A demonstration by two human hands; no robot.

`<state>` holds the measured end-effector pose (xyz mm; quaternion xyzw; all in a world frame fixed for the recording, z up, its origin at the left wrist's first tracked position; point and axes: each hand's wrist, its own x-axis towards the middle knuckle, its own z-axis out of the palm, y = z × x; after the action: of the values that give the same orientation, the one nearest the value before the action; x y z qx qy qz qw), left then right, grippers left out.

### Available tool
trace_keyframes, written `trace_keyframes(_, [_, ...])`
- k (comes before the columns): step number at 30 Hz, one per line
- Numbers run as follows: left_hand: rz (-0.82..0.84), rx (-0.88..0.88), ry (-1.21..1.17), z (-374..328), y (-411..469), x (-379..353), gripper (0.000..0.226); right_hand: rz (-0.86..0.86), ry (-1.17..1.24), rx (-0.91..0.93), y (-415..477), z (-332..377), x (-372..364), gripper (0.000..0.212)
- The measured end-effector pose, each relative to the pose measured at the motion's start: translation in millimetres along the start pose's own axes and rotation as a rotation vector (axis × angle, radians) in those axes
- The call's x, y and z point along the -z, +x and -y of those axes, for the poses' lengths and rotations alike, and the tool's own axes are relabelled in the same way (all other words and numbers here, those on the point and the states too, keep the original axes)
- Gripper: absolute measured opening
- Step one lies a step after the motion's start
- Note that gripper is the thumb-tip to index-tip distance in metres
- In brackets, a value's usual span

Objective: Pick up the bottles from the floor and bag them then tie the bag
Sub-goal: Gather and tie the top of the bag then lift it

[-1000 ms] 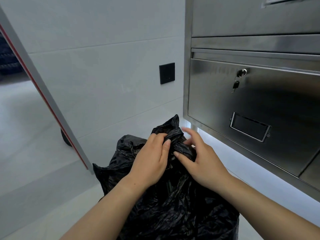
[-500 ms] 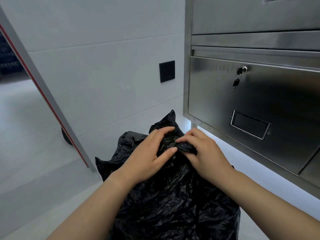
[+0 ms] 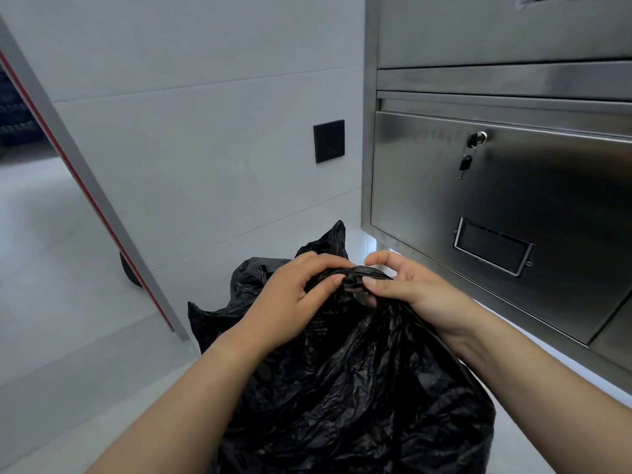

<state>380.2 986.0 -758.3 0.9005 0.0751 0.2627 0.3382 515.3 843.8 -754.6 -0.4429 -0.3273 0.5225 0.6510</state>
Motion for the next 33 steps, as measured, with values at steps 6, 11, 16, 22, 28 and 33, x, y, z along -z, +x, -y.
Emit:
trace_keyframes(6, [-0.004,-0.016,0.018,-6.6,-0.4,-3.0,0.028,-0.030,0.135,0.062,-2.8,-2.0,3.2,0.026])
trace_keyframes(11, [-0.074,0.029,0.058,-4.9,-0.7,-9.4,0.026,-0.034,0.004,0.088,-2.5,-7.6,7.6,0.025])
trace_keyframes(16, [-0.074,0.115,-0.021,-3.6,-1.5,-12.3,0.007,-0.173,-0.396,0.276,-0.6,-12.3,3.6,0.033])
trace_keyframes(22, [0.003,0.199,-0.148,-6.5,-2.2,-14.9,0.012,-0.327,-0.759,0.450,5.0,-14.5,7.1,0.006])
trace_keyframes(28, [-0.064,0.295,-0.229,-8.6,2.0,-18.9,0.018,-0.319,-0.869,0.460,5.2,-16.7,7.0,0.019])
trace_keyframes(33, [0.071,0.334,-0.347,-11.9,1.3,-17.0,0.025,-0.399,-0.926,0.555,6.8,-16.8,7.6,0.010])
